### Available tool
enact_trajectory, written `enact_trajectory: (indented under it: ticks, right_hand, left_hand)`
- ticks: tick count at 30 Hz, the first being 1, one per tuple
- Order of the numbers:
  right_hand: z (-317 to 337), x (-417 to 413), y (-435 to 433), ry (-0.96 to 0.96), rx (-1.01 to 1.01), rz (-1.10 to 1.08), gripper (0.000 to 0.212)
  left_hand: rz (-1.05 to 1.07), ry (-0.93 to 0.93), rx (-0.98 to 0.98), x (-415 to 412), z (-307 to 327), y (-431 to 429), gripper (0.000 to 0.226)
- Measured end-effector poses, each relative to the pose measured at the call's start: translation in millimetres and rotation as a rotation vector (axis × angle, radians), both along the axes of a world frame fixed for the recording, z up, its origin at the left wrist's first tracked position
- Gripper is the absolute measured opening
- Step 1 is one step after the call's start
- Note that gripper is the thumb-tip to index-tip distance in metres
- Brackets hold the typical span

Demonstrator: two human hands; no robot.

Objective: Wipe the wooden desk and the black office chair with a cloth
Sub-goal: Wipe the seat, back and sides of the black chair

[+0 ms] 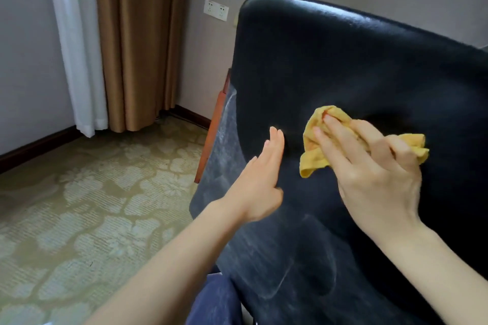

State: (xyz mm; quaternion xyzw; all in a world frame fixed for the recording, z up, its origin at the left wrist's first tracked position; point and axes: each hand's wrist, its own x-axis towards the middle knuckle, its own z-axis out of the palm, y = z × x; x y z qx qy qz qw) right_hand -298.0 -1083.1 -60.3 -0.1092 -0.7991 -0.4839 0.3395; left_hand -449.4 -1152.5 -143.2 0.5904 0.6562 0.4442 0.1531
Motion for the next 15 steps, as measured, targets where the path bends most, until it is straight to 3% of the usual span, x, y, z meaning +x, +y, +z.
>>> enact_trajectory:
  ticks: [6,9,15]
  right_hand:
    - [35.8,-106.8,-9.3,0.105,-0.050,-0.093,0.031]
    - [41.4,-159.5,-8.8,0.050,-0.183,-0.136,0.035]
    - [21.0,-244.8,5.3,-0.072,-0.240,-0.270,0.028]
  left_hand:
    - [-0.001,-0.069,0.156,-25.1,-15.3,-10.0,0.097]
    - [0.116,-0.105,0.238,-41.9,-28.1,-20.5,0.087]
    - [0.299,-0.163,0.251,-76.5,-53.1,-38.7,0.076]
